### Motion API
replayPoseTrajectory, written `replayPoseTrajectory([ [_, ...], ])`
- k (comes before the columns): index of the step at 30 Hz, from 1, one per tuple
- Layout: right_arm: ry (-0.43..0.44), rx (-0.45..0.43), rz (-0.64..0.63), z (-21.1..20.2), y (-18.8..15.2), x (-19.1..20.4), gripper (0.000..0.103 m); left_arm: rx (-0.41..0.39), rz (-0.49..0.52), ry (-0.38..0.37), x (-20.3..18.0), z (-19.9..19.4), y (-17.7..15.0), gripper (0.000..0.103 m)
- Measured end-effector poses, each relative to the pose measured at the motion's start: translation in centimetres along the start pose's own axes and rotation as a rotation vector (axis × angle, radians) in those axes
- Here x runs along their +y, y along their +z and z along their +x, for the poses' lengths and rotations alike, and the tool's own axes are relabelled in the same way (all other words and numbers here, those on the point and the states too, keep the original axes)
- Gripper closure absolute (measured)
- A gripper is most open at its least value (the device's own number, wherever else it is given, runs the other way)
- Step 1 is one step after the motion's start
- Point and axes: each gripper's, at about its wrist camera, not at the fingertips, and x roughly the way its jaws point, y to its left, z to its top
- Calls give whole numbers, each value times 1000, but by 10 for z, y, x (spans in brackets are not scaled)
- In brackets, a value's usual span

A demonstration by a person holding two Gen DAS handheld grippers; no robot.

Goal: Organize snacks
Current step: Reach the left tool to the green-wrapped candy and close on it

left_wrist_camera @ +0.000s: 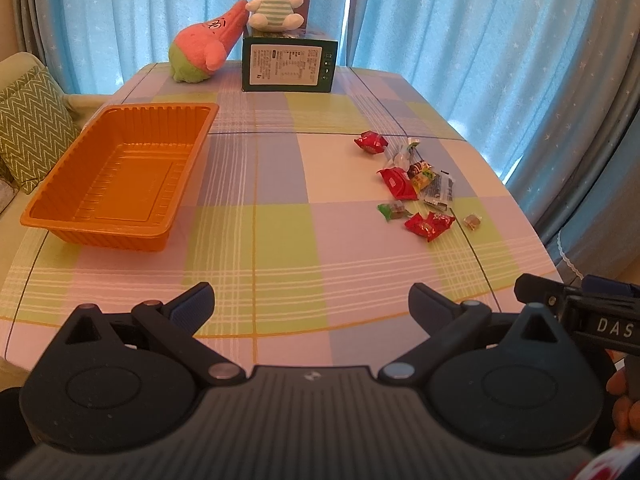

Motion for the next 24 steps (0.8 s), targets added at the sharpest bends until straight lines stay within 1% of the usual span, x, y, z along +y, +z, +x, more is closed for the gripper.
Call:
replayPoseTrajectory([
  [6,-15,-28,36,13,9,-7,0,11,-4,-24,4,24,9,1],
  [9,-31,-51,62,28,17,-13,0,19,4,-43,3,42,17,1],
  [13,-43,-58,96,53,26,-24,1,26,16,-87,-1,71,30,1],
  [14,-46,-56,107,61,28,-27,4,26,23,-94,-2,79,33,2],
  [15,-45,-50,116,69,30,-30,15,25,33,-101,-5,87,36,5],
  [16,-45,-41,125,78,31,-34,21,23,45,-111,-7,97,40,7],
  [18,-52,-28,142,91,33,-39,22,21,69,-128,-12,114,47,8],
  [21,-65,-23,152,110,36,-48,24,16,111,-163,-19,140,57,14],
  [24,-93,-20,163,128,40,-56,25,14,140,-194,-26,164,64,16],
])
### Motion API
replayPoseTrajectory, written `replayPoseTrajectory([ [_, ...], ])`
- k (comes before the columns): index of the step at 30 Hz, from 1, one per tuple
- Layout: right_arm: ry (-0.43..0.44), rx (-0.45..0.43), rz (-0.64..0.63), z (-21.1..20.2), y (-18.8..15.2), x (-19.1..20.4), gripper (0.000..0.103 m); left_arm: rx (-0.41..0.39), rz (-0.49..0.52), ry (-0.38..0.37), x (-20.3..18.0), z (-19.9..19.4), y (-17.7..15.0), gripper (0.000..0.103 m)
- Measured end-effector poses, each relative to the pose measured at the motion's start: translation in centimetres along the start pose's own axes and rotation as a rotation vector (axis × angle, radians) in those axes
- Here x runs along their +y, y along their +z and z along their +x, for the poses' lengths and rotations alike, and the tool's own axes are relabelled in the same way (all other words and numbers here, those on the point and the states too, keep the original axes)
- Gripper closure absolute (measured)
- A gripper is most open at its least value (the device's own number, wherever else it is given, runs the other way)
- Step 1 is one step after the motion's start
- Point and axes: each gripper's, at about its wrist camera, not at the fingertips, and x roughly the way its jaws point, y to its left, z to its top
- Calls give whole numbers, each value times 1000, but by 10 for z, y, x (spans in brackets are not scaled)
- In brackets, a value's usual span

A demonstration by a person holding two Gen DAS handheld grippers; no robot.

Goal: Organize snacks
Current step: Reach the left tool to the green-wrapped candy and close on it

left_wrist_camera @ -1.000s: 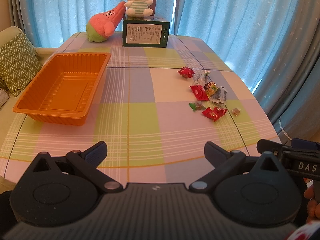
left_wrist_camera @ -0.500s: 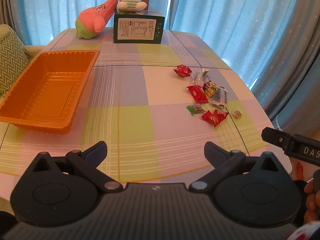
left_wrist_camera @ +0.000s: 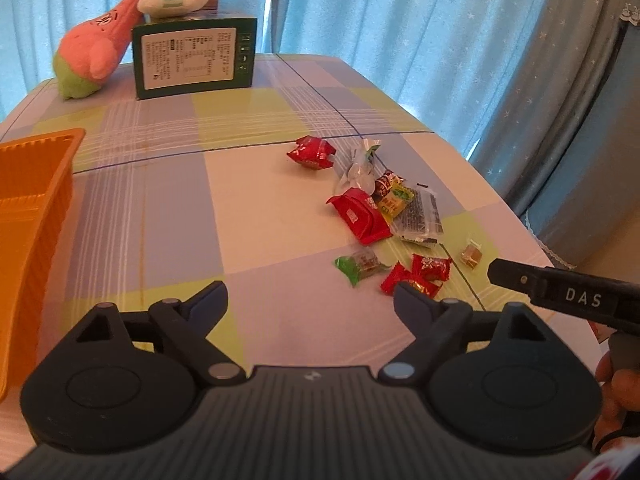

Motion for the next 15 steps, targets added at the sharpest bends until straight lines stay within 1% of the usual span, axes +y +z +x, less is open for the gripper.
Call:
replayPoseTrajectory([
  [2,-13,5,14,11,2,-4,29,-2,37,-23,-2,14,5,20],
  [4,-19,16,29,22,5,-8,36,2,95,-39,-7,28,9,26],
  [5,-21,21,35,26,6,-10,37,-3,125,-51,-9,35,11,28],
  [7,-29,30,39,31,6,-11,38,-7,183,-75,-14,46,14,38],
  [8,-35,37,40,34,5,-11,38,-5,215,-84,-17,51,15,40],
  [10,-36,50,49,37,3,-12,38,-3,290,-104,-22,60,17,48],
  [12,-36,56,57,40,3,-13,38,-2,357,-113,-26,68,19,54],
  [14,-39,56,66,42,3,-14,38,13,422,-138,-30,77,19,56],
  [15,-41,58,70,43,4,-15,38,18,453,-152,-33,80,19,59],
])
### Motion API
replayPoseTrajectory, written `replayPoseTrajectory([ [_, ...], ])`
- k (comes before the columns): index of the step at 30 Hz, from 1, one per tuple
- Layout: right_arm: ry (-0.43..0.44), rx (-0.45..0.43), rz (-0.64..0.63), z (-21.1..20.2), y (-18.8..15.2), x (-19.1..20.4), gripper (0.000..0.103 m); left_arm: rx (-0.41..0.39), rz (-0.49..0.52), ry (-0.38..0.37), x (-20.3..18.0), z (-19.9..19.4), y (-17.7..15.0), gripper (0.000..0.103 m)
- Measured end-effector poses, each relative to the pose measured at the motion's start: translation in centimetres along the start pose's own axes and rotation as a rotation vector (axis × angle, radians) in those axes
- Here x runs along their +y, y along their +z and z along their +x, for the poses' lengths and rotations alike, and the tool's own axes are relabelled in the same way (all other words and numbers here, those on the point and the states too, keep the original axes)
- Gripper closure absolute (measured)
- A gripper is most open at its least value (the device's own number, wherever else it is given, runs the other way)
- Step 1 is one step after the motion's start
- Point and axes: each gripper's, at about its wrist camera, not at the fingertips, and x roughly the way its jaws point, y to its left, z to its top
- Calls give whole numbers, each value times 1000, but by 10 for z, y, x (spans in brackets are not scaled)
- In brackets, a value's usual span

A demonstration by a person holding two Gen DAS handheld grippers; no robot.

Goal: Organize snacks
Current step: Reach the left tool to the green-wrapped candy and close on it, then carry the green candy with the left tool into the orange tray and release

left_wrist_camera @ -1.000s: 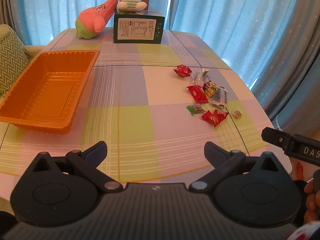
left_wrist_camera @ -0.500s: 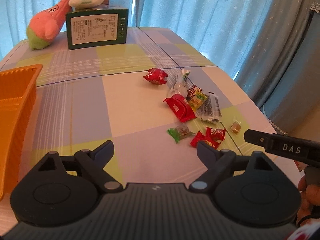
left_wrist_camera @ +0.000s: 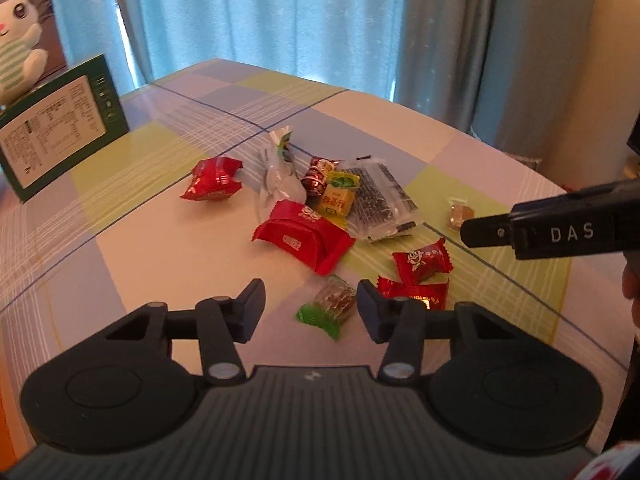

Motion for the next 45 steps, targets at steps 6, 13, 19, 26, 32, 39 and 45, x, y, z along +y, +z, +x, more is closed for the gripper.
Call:
replayPoseTrajectory([
  [6,3,11,5,8,1,1,38,43,87,-48,-7,15,2,78],
  [13,-6,9,-5,16,2,4,39,38,-31,29,-2,3,-9,84],
  [19,-32,-17,-15,24,6,8,52,20,-158,68,2,-17,-17,84],
  [26,-74,-27,-93,26,5,19,74,13,-223,89,2,-37,-21,84],
  [32,-55,-60,-131,16,2,28,77,9,-279,121,9,-57,-28,84],
  [39,-6,-123,-196,-14,5,56,77,-7,-332,185,27,-91,-33,84],
  [45,169,-108,-248,-39,3,112,77,-40,-405,266,58,-138,-42,84],
])
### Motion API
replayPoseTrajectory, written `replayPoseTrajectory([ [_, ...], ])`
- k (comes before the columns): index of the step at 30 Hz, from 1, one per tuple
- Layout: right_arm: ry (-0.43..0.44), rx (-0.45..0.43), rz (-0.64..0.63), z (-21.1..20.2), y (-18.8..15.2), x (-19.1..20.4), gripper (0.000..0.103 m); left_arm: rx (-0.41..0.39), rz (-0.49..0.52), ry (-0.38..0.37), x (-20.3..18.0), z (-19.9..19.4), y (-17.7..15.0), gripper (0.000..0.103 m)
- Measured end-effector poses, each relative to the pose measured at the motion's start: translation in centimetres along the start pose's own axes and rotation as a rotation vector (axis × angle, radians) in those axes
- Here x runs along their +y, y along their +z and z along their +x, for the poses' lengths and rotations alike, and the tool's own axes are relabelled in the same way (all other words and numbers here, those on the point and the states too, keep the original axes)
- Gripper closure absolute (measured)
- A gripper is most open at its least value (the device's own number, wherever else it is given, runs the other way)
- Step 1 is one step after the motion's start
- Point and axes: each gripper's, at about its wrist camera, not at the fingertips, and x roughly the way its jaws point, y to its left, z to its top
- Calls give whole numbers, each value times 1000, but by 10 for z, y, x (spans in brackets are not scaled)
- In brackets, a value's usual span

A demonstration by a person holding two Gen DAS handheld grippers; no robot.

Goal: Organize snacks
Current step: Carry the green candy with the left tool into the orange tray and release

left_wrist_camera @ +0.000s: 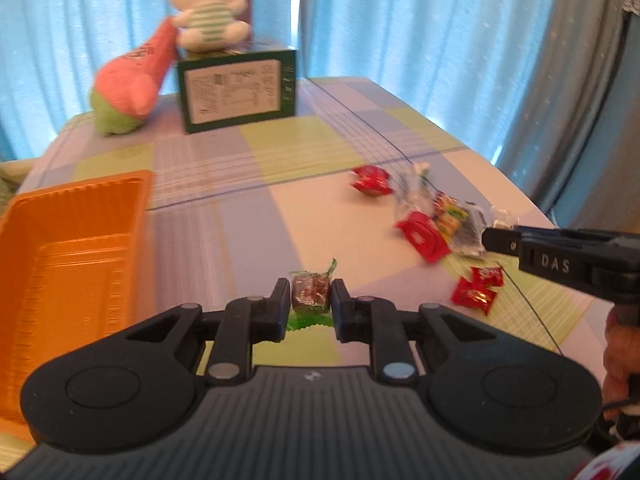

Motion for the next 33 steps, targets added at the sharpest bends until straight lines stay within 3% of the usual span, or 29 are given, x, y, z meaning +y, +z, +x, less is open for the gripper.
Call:
replayPoseTrajectory([
  [7,240,-4,-123,1,12,106,77,-33,-99,143,77,-49,0,84],
  [14,375,26,-214,13,11,183,77,-31,-176,256,152,-75,-11,84],
  [19,404,71,-259,26,3,216,77,-22,-232,275,187,-77,-26,84],
  [25,397,114,-277,43,-5,229,77,-3,-261,258,202,-65,-35,83],
  [26,396,116,-279,44,-5,230,77,-3,-265,258,204,-64,-37,81],
  [28,393,121,-283,47,-6,232,77,7,-272,247,205,-61,-38,64],
  [33,392,122,-291,50,-6,234,77,2,-257,269,207,-65,-41,60],
])
